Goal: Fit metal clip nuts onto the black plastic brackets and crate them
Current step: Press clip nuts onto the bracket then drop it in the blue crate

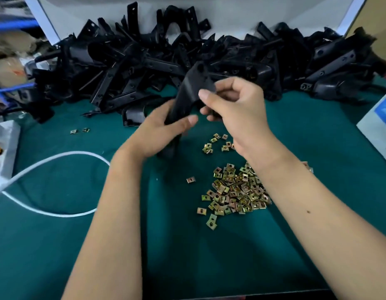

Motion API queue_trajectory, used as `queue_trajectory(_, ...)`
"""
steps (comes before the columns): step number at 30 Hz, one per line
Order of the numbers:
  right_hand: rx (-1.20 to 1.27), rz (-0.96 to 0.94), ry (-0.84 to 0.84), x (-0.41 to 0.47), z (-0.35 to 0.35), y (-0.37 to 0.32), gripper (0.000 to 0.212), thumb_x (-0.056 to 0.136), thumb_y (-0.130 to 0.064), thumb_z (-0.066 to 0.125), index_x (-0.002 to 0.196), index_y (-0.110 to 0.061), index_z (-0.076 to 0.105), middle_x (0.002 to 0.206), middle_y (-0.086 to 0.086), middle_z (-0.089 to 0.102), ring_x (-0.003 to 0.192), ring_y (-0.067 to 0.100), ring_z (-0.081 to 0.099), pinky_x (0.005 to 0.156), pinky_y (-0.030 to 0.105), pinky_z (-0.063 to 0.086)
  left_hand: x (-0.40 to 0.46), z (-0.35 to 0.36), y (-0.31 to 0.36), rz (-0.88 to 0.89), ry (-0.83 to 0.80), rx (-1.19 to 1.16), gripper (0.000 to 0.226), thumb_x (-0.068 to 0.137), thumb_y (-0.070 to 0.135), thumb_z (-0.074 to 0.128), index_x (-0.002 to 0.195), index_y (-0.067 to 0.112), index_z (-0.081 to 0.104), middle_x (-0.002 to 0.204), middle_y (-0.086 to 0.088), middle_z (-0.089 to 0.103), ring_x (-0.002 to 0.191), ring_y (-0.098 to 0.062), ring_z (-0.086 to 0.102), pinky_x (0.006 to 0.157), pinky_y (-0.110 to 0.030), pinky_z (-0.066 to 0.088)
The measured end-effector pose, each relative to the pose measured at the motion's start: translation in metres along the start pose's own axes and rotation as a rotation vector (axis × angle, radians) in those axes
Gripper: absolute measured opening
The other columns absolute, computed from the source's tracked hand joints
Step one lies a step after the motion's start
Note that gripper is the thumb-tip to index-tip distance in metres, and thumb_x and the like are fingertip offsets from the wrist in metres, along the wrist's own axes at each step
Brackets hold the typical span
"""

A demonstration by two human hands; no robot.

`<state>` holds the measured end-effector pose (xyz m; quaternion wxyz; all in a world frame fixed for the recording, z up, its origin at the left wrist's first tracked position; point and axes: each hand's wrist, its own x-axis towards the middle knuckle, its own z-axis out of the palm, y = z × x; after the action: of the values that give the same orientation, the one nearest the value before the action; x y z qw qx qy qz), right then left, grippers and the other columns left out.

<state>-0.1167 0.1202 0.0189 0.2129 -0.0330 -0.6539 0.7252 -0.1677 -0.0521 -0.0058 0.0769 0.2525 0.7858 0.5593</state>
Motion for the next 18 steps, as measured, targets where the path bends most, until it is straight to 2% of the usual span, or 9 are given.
queue_trajectory(2, -0.057, 0.06, -0.105, -0.011, -0.001, 0.01, 0.013, 0.087, -0.011, 0.081, 0.092, -0.008, 0.069, 0.075, 0.006, 0.076, 0.064, 0.02, 0.072, 0.057, 0.028, 0.057, -0.004, -0.005, -0.002, -0.041, -0.104, -0.122, 0.044, 0.085, 0.038, 0.078, 0.124, 0.024, 0.062, 0.112, 0.008, 0.076, 0.107, -0.012, 0.071, 0.087, -0.025, 0.055)
queue_trajectory(4, -0.189, 0.085, -0.198, -0.02, -0.004, 0.019, 0.012, 0.092, -0.023, 0.077, 0.094, -0.013, 0.072, 0.077, 0.004, 0.077, 0.067, 0.02, 0.075, 0.058, 0.033, 0.06, -0.005, -0.004, -0.003, -0.005, -0.07, -0.198, 0.045, 0.082, 0.027, 0.081, 0.122, 0.013, 0.064, 0.107, -0.002, 0.078, 0.096, -0.02, 0.075, 0.077, -0.029, 0.06)
queue_trajectory(7, -0.728, -0.124, -0.184, -0.024, -0.02, 0.031, 0.03, 0.094, -0.051, 0.068, 0.086, -0.022, 0.072, 0.071, -0.005, 0.071, 0.068, 0.012, 0.069, 0.065, 0.038, 0.058, -0.003, -0.003, -0.009, -0.078, 0.048, -0.28, 0.027, 0.093, 0.012, 0.073, 0.116, 0.003, 0.063, 0.092, -0.009, 0.077, 0.067, -0.029, 0.074, 0.061, -0.035, 0.062)
queue_trajectory(9, -0.874, -0.197, -0.268, -0.024, -0.031, 0.03, 0.029, 0.089, -0.054, 0.073, 0.084, -0.026, 0.067, 0.071, -0.009, 0.069, 0.066, 0.006, 0.064, 0.068, 0.037, 0.056, -0.001, -0.008, -0.019, -0.137, 0.136, -0.337, 0.018, 0.099, 0.007, 0.066, 0.116, 0.007, 0.06, 0.086, -0.007, 0.076, 0.06, -0.028, 0.072, 0.057, -0.033, 0.061)
queue_trajectory(12, -0.892, -0.177, -0.552, -0.031, -0.037, 0.028, 0.036, 0.076, -0.061, 0.081, 0.086, -0.031, 0.064, 0.071, -0.012, 0.067, 0.064, 0.007, 0.062, 0.064, 0.036, 0.055, 0.0, -0.014, -0.031, -0.194, 0.131, -0.56, 0.027, 0.102, 0.007, 0.06, 0.128, 0.012, 0.056, 0.095, -0.017, 0.071, 0.064, -0.031, 0.069, 0.059, -0.033, 0.058)
queue_trajectory(14, -0.978, -0.202, -0.617, -0.035, -0.035, 0.03, 0.045, 0.069, -0.071, 0.078, 0.087, -0.033, 0.065, 0.07, -0.013, 0.065, 0.065, 0.006, 0.06, 0.063, 0.035, 0.053, 0.002, -0.017, -0.037, -0.215, 0.112, -0.661, 0.033, 0.104, 0.007, 0.055, 0.137, 0.013, 0.055, 0.104, -0.021, 0.068, 0.07, -0.031, 0.068, 0.064, -0.033, 0.058)
queue_trajectory(18, -1.113, -0.329, -0.793, -0.042, -0.025, 0.035, 0.042, 0.075, -0.07, 0.075, 0.102, -0.039, 0.068, 0.083, -0.014, 0.058, 0.075, 0.005, 0.052, 0.067, 0.034, 0.044, 0.006, -0.015, -0.039, -0.227, 0.077, -0.739, 0.028, 0.106, 0.005, 0.044, 0.129, 0.012, 0.058, 0.098, -0.013, 0.071, 0.074, -0.023, 0.068, 0.068, -0.029, 0.059)
